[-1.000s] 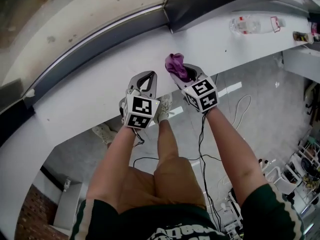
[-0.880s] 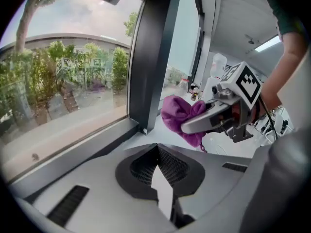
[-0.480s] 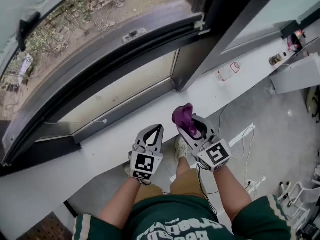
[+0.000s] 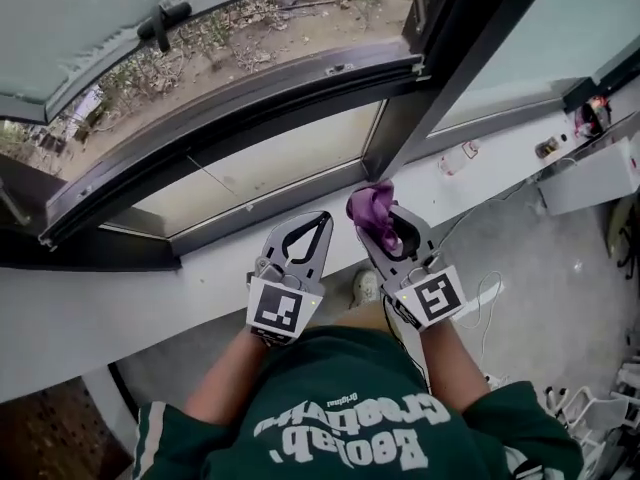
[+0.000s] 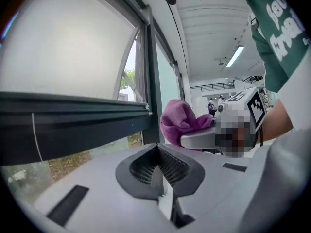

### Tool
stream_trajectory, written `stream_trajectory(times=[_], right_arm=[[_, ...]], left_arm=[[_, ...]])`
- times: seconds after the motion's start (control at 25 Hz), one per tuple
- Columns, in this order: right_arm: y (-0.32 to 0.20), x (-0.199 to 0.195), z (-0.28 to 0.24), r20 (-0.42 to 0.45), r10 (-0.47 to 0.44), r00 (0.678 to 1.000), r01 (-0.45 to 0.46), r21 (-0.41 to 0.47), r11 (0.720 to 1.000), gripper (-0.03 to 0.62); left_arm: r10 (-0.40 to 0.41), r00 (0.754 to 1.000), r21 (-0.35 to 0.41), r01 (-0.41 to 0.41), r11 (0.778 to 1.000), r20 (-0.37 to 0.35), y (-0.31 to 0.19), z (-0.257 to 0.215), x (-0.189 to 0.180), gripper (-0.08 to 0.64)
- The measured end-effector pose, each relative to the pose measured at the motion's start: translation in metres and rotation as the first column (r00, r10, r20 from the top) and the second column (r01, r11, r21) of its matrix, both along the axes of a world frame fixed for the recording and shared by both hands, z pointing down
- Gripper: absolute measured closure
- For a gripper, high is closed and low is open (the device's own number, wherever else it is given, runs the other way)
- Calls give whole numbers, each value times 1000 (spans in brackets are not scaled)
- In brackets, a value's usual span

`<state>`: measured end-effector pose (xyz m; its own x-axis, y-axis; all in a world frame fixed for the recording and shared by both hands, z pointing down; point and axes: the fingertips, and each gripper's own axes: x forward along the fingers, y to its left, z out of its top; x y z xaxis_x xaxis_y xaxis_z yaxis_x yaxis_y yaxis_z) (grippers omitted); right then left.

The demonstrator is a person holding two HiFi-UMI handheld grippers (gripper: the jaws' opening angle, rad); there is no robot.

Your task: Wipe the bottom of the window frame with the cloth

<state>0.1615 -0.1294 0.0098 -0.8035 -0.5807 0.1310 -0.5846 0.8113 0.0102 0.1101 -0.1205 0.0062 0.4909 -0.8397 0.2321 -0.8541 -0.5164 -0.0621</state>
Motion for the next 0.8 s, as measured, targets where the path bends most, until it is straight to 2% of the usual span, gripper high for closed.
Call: stream_trajectory(times=[0.12, 0.36, 0.48, 0.68, 0.8], right_arm=[[11, -17, -7, -27, -31, 999, 32, 22, 999, 430], [14, -42, -18, -33, -89, 995, 91, 59, 994, 430], [14, -51, -15, -37, -143, 989, 145, 52, 988, 430], [0, -63, -16, -60, -245, 968, 249, 65, 966, 430], [-6, -66, -20, -64, -307, 950, 311, 76, 947, 430]], left_arm=[[-7, 1000, 48, 7, 999, 11, 11, -12, -9, 557], [-91, 995, 9, 91, 996, 32, 11, -3, -34, 557], [-132, 991, 21, 132, 991, 3, 7, -7, -39, 557], [-256, 966, 37, 255, 966, 27, -5, -9, -59, 557], [-313, 950, 38, 313, 949, -15, -10, -14, -60, 557]])
